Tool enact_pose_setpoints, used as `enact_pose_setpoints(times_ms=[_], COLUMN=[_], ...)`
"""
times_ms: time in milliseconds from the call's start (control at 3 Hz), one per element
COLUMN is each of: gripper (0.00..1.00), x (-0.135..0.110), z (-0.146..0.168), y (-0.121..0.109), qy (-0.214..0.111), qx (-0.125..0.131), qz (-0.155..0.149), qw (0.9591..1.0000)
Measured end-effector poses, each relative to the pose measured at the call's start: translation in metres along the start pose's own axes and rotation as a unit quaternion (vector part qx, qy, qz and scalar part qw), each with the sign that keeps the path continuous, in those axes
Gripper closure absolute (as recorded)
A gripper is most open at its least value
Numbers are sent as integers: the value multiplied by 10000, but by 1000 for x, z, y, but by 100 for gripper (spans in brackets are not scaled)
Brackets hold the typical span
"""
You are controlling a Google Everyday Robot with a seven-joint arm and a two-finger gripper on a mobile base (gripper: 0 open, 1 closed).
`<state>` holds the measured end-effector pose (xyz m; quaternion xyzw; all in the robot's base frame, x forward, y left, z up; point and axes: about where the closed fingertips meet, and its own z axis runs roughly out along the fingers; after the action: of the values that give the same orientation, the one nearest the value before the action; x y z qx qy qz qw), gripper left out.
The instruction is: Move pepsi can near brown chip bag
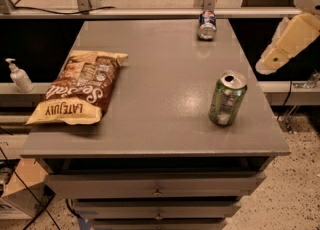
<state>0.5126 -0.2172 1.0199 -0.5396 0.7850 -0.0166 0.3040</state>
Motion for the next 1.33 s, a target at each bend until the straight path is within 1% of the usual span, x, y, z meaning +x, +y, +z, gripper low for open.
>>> enact_pose_setpoints(times_ms=[333, 667, 1000, 1333], gripper=[0, 0, 0, 0], x=[-5, -4, 4, 15], z=[16, 36, 57, 74], y=[-34, -72, -100, -125], qy=[-247, -751, -1291, -1608], qx=[419, 813, 1146, 1436], qz=[175, 500, 1025, 1440], qw=[9987, 9926, 9796, 9658])
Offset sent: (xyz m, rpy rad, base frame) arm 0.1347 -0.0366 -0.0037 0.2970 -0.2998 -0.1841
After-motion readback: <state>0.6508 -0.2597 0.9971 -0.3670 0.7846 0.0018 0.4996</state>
